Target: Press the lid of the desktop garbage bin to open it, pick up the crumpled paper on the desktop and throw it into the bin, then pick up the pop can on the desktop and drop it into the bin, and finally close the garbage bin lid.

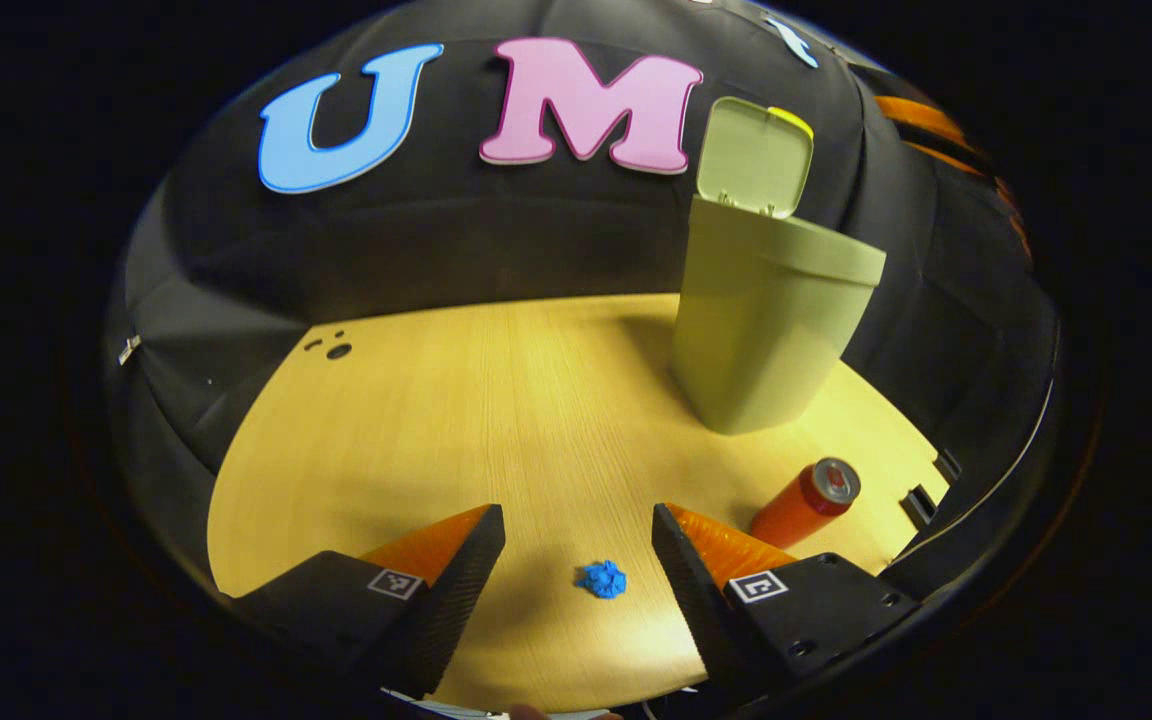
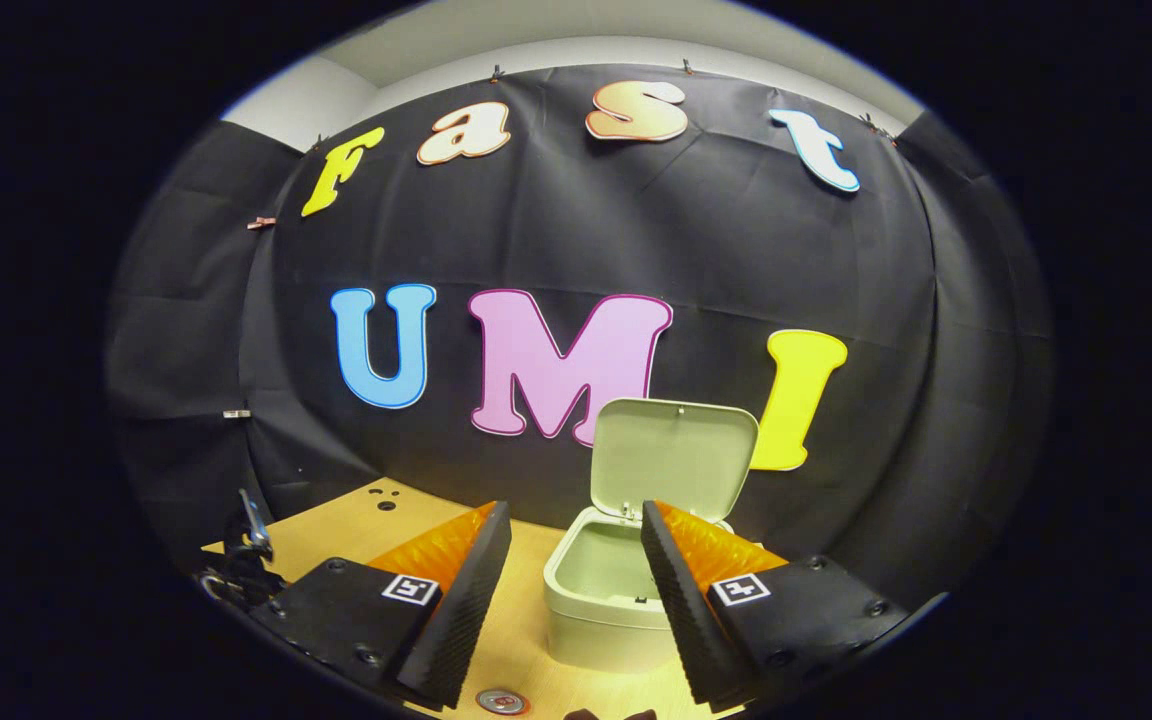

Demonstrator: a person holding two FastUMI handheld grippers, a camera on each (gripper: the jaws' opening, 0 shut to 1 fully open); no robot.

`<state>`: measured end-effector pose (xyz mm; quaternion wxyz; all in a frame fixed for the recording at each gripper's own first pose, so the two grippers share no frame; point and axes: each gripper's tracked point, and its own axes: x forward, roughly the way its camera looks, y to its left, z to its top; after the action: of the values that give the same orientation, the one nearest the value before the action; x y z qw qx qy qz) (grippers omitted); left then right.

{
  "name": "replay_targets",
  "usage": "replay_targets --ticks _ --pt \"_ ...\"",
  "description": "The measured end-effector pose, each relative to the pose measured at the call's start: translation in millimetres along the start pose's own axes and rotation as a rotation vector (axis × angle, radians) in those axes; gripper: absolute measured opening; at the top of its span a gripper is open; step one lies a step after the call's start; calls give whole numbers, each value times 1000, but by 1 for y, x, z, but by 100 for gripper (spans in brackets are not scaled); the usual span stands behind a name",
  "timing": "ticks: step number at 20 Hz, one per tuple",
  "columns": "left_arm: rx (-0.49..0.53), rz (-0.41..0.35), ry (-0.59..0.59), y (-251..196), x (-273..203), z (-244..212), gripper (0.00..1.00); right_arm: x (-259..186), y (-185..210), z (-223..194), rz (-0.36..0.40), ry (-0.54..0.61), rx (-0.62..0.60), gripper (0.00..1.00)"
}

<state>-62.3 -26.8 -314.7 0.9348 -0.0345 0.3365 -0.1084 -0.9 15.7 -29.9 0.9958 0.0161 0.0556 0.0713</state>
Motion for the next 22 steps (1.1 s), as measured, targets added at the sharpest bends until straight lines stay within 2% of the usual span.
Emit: replay_targets --ticks 3,8,15,22 --pt "-2 -16 50 -4 14 -23 95 -12 -9 -1 -24 9 -10 84" --pt "58 -45 114 -16 34 -54 90 -26 -25 -4 -68 29 -10 84" --pt "109 -55 183 -20 56 -80 86 -35 -39 -5 -105 39 -24 84" --pt "124 -50 223 -19 69 -93 67 -42 -50 -9 -130 53 -54 84"
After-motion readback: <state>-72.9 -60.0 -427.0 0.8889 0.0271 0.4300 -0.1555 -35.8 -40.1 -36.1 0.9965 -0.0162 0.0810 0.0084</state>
